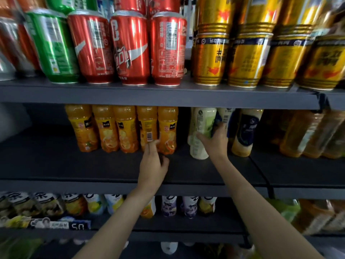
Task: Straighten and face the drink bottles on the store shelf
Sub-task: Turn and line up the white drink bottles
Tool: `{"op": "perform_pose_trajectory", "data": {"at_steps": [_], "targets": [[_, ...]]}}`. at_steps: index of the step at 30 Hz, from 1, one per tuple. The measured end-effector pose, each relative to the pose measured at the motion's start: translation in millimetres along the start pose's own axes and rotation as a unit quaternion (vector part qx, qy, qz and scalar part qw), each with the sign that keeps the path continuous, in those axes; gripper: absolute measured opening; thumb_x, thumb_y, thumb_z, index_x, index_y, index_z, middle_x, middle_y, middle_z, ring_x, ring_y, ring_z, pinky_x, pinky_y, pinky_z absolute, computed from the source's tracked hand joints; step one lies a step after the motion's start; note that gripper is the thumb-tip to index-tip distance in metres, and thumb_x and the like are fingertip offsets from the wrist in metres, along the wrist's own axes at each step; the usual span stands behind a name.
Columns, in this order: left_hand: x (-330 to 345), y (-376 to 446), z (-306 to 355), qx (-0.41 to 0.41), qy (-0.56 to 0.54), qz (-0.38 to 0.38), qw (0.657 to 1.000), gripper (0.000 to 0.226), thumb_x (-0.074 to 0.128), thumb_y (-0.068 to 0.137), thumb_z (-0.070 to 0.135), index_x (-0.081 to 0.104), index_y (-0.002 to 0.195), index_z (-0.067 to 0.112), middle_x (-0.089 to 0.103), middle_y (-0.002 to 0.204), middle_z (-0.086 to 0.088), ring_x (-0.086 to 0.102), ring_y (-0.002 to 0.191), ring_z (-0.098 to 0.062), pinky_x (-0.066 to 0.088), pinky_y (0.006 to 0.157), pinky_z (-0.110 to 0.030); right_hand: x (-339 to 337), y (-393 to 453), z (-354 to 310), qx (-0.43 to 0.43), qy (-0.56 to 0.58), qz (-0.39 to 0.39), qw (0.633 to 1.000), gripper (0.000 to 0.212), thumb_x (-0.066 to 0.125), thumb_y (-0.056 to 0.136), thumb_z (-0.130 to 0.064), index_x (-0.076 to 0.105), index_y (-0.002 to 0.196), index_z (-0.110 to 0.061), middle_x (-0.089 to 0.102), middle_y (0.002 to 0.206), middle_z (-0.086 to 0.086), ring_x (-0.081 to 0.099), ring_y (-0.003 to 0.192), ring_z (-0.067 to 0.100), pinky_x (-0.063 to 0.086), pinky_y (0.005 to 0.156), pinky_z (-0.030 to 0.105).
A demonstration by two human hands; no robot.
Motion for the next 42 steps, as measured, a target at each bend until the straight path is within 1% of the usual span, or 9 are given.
{"op": "perform_pose_trajectory", "data": {"at_steps": [8, 15, 20, 24, 26, 29, 33, 38, 42], "targets": [[44.0, -10.0, 41.6, -0.112, -0.112, -0.124, 0.980, 0.053, 0.058, 0.092, 0.024, 0.036, 0.138, 0.015, 0.044, 0.128, 0.007, 0.041, 0.118, -0.006, 0.030, 0.093, -0.013, -22.2, -2.6, -0.3, 0.003, 0.113, -0.171, 0.979, 0.042, 0.078, 0.077, -0.019, 0.056, 0.112, -0.012, 0.062, 0.103, -0.003, 0.059, 0.091, 0.010, 0.047, 0.073, 0.020], [66.0, -45.8, 81.4, -0.262, -0.345, -0.268, 0.860, 0.044, 0.062, 0.073, 0.043, 0.060, 0.112, 0.022, 0.071, 0.102, 0.007, 0.066, 0.096, -0.006, 0.052, 0.078, -0.019, -59.5, -44.8, 11.5, 0.113, 0.444, -0.343, 0.820, 0.030, 0.060, 0.088, -0.009, 0.057, 0.118, -0.006, 0.069, 0.112, 0.008, 0.067, 0.102, 0.018, 0.056, 0.079, 0.026], [42.9, -42.6, 98.1, -0.143, -0.074, -0.111, 0.981, 0.051, 0.080, 0.070, 0.031, 0.050, 0.109, 0.019, 0.055, 0.098, 0.013, 0.053, 0.087, -0.001, 0.042, 0.066, -0.011, -77.6, -51.2, 30.6, 0.190, 0.400, -0.315, 0.839, 0.021, 0.059, 0.092, -0.025, 0.057, 0.110, -0.014, 0.063, 0.118, 0.012, 0.064, 0.104, 0.019, 0.055, 0.085, 0.028], [34.2, -44.1, 132.2, 0.088, 0.165, -0.055, 0.981, 0.072, 0.083, 0.062, 0.038, 0.050, 0.122, 0.015, 0.049, 0.118, 0.000, 0.040, 0.112, -0.019, 0.029, 0.094, -0.029, -82.1, -70.0, 44.1, 0.328, 0.505, -0.266, 0.753, 0.026, 0.068, 0.085, -0.025, 0.053, 0.103, -0.014, 0.059, 0.110, 0.017, 0.060, 0.098, 0.029, 0.053, 0.084, 0.040], [30.8, -46.2, 139.4, 0.112, 0.138, -0.056, 0.982, 0.071, 0.081, 0.065, 0.038, 0.048, 0.124, 0.016, 0.045, 0.118, 0.003, 0.036, 0.108, -0.014, 0.031, 0.095, -0.032, -86.5, -72.7, 43.2, 0.335, 0.530, -0.243, 0.740, 0.025, 0.069, 0.083, -0.023, 0.054, 0.100, -0.013, 0.059, 0.108, 0.017, 0.059, 0.097, 0.029, 0.052, 0.081, 0.039], [22.5, -48.2, 122.8, -0.072, -0.086, -0.112, 0.987, 0.062, 0.071, 0.075, 0.043, 0.043, 0.127, 0.025, 0.044, 0.125, 0.007, 0.043, 0.112, -0.007, 0.037, 0.095, -0.026, -95.7, -65.6, 35.6, 0.291, 0.546, -0.223, 0.753, 0.040, 0.070, 0.083, -0.018, 0.052, 0.118, -0.011, 0.060, 0.120, 0.016, 0.060, 0.107, 0.028, 0.053, 0.083, 0.038], [28.5, -62.7, 110.2, -0.239, -0.394, -0.184, 0.868, 0.042, 0.057, 0.080, 0.040, 0.056, 0.117, 0.019, 0.069, 0.110, 0.000, 0.066, 0.099, -0.012, 0.055, 0.082, -0.026, -103.3, -62.7, 22.1, 0.260, 0.560, -0.218, 0.756, 0.044, 0.066, 0.084, -0.015, 0.049, 0.125, -0.012, 0.059, 0.125, 0.016, 0.060, 0.111, 0.028, 0.053, 0.086, 0.039], [-2.9, -55.3, 112.5, -0.084, -0.169, -0.107, 0.976, 0.062, 0.084, 0.062, 0.040, 0.050, 0.113, 0.031, 0.056, 0.116, 0.015, 0.052, 0.107, 0.001, 0.044, 0.089, -0.020, -99.9, -80.0, 16.4, 0.282, 0.519, -0.264, 0.762, 0.040, 0.066, 0.086, -0.023, 0.051, 0.121, -0.013, 0.058, 0.121, 0.018, 0.061, 0.105, 0.030, 0.056, 0.082, 0.040], [-15.3, -57.2, 139.8, 0.094, -0.051, -0.095, 0.990, 0.064, 0.084, 0.065, 0.024, 0.047, 0.117, 0.033, 0.048, 0.117, 0.021, 0.046, 0.110, 0.003, 0.041, 0.094, -0.020, -91.1, -99.3, 17.6, 0.356, 0.556, -0.236, 0.713, 0.055, 0.069, 0.083, -0.023, 0.044, 0.130, -0.006, 0.055, 0.112, 0.022, 0.058, 0.096, 0.032, 0.053, 0.076, 0.043]]}}
Point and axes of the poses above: each hand's wrist, its own y-axis towards the middle knuckle, its own x-axis out of the palm, z = x × y, the point moved 7 cm from there along y, towards the middle knuckle
